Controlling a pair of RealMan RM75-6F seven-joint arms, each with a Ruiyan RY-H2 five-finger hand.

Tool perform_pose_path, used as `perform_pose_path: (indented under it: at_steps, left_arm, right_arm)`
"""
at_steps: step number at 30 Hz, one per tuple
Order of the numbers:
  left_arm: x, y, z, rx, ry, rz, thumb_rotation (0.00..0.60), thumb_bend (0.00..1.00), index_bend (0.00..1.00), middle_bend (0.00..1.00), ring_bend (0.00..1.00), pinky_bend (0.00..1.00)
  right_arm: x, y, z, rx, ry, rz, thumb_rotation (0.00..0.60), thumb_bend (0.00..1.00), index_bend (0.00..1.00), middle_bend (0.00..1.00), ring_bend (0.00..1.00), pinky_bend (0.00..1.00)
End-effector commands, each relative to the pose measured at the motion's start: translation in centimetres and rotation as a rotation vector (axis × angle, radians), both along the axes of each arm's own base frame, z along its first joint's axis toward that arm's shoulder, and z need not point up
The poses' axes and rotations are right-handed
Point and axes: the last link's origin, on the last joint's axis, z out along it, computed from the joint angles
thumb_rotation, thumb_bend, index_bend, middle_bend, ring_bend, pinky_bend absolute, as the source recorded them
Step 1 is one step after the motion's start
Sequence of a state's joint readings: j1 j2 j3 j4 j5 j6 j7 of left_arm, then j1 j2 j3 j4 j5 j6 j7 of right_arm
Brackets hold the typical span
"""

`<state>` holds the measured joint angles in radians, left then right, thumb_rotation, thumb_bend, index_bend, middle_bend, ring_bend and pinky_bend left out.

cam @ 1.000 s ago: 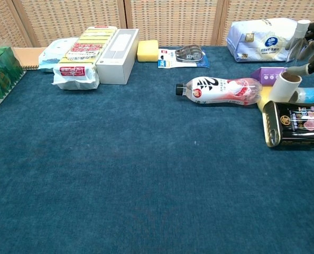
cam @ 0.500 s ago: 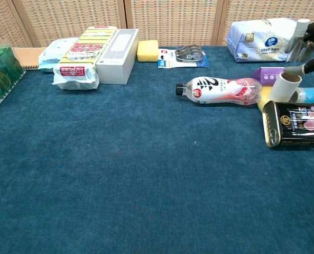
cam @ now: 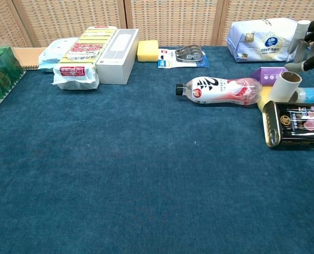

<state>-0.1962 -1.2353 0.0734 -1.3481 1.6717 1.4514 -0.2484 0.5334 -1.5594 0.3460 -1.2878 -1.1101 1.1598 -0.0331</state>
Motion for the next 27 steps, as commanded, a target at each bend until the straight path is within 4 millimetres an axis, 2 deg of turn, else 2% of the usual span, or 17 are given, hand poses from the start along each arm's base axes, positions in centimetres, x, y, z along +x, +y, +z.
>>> perform_pose_path:
  at_steps: [1,18,27]
  left_arm:
    - [0.0,0.0,0.0,0.000,0.000,0.000,0.386,0.00,0.00,0.00,0.00,0.03]
    - [-0.1,0.0,-0.1,-0.004,0.000,0.003,0.388,0.00,0.00,0.00,0.00,0.03]
    - [0.0,0.0,-0.1,-0.006,-0.001,0.001,0.383,0.00,0.00,0.00,0.00,0.03]
  right_arm:
    - [0.0,0.0,0.0,-0.002,0.006,0.001,0.600,0.31,0.54,0.65,0.68,0.67]
    - [0.9,-0.2,-0.1,-0.012,0.050,0.017,0.600,0.34,0.63,0.74,0.82,0.78]
    - [1.9,-0.1,1.1,-0.030,0.036,0.043,0.600,0.35,0.66,0.78,0.87,0.82]
